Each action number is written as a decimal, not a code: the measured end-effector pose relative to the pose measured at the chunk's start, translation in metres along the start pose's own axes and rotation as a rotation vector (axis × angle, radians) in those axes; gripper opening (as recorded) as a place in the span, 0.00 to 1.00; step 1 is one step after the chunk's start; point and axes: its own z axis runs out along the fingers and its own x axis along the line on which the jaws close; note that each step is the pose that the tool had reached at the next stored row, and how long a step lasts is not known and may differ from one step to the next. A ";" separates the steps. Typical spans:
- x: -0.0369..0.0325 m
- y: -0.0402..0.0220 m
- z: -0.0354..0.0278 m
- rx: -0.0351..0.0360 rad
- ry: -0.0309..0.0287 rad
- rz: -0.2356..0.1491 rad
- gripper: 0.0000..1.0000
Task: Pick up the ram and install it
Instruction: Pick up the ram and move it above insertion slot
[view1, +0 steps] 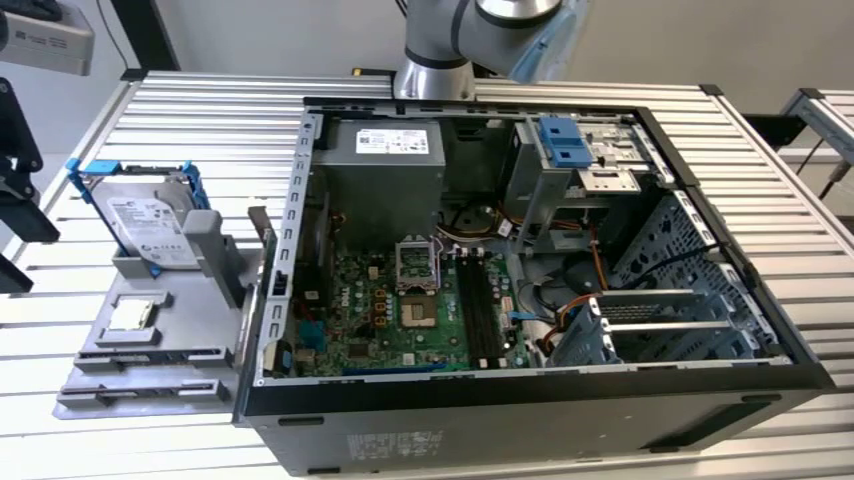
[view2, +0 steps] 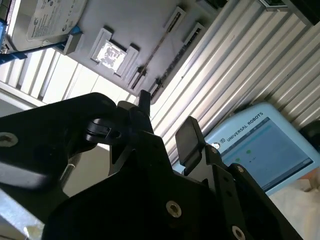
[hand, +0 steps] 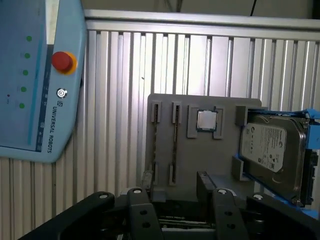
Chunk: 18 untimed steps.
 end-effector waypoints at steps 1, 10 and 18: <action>0.0000 0.0001 0.0006 0.0001 -0.0029 0.000 1.00; 0.0002 -0.0007 0.0125 -0.0027 -0.0310 0.000 1.00; 0.0004 -0.0019 0.0297 -0.0034 -0.0307 0.009 1.00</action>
